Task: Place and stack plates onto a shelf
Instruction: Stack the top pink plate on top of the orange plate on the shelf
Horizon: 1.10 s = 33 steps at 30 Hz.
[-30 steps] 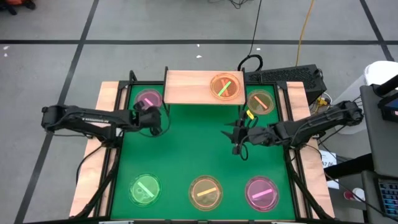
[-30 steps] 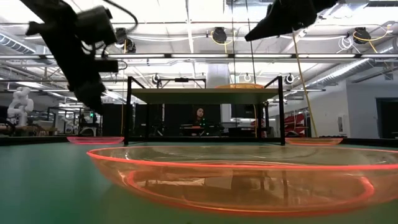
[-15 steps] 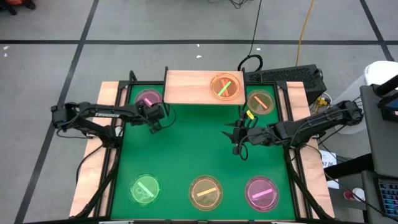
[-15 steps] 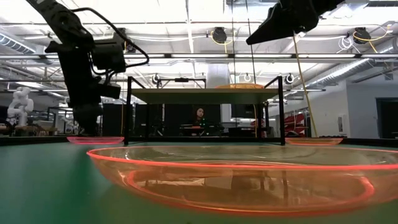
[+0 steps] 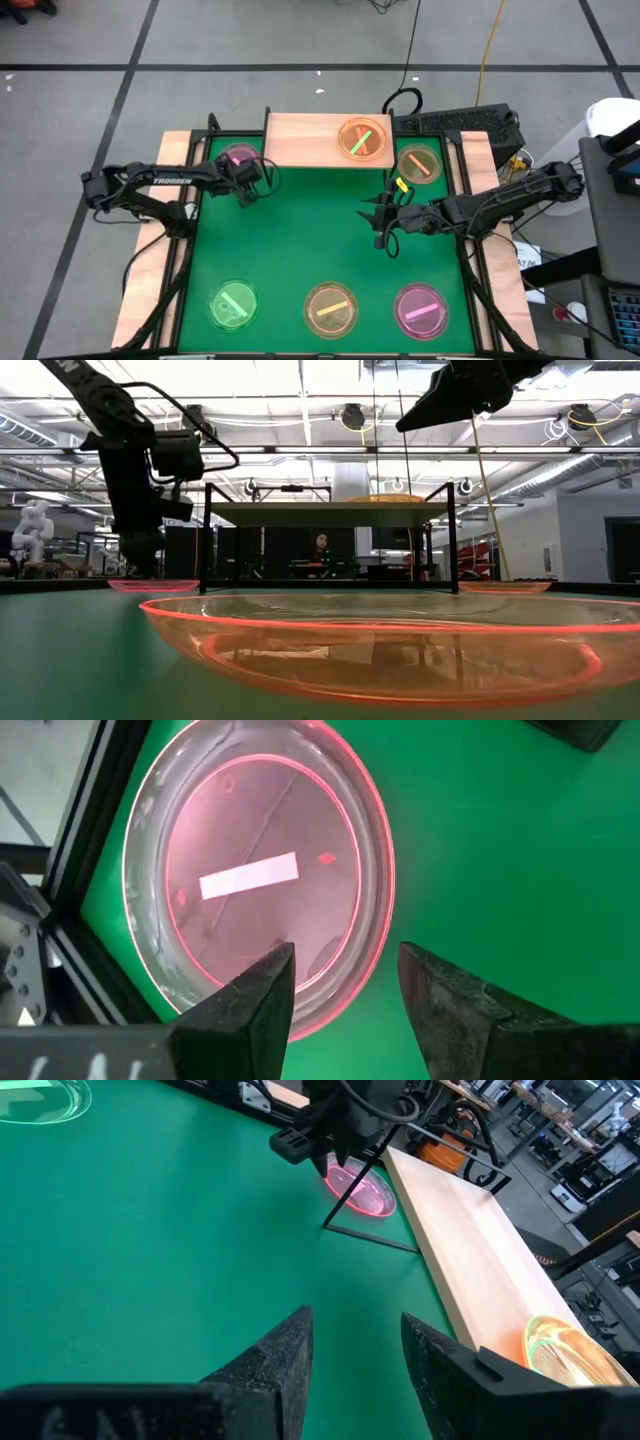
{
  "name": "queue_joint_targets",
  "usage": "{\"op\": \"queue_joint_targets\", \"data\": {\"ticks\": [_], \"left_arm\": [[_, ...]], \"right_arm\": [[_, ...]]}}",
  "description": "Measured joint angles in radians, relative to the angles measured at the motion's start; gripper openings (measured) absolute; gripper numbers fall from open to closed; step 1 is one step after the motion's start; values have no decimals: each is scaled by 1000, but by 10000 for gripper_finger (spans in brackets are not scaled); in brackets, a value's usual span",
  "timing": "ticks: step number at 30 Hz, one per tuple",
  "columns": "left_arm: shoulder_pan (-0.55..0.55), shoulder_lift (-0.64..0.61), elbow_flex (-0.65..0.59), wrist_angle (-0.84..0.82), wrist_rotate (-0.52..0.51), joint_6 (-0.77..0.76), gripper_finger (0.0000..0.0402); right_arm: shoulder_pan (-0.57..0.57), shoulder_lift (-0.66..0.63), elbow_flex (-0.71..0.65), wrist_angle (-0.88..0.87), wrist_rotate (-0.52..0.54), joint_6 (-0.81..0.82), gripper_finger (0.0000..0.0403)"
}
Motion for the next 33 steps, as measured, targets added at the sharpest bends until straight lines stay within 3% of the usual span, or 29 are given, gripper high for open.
{"op": "queue_joint_targets", "data": {"ticks": [5, 13, 24, 27, 33], "left_arm": [[12, 0, -1, 24, 26, 8, 184], [20, 0, -85, 218, 33, 50, 184], [63, -3, -144, 247, 17, 37, 181], [63, -2, -146, 249, 17, 25, 154], [63, 0, -148, 230, 10, -21, 49]], "right_arm": [[0, 0, 0, 0, 0, 0, 134], [0, 0, 0, 0, 0, 6, 134], [0, 0, 0, 11, -1, 11, 134], [0, 0, 0, 15, -1, 12, 134], [0, 0, 0, 17, -4, 22, 134]]}}
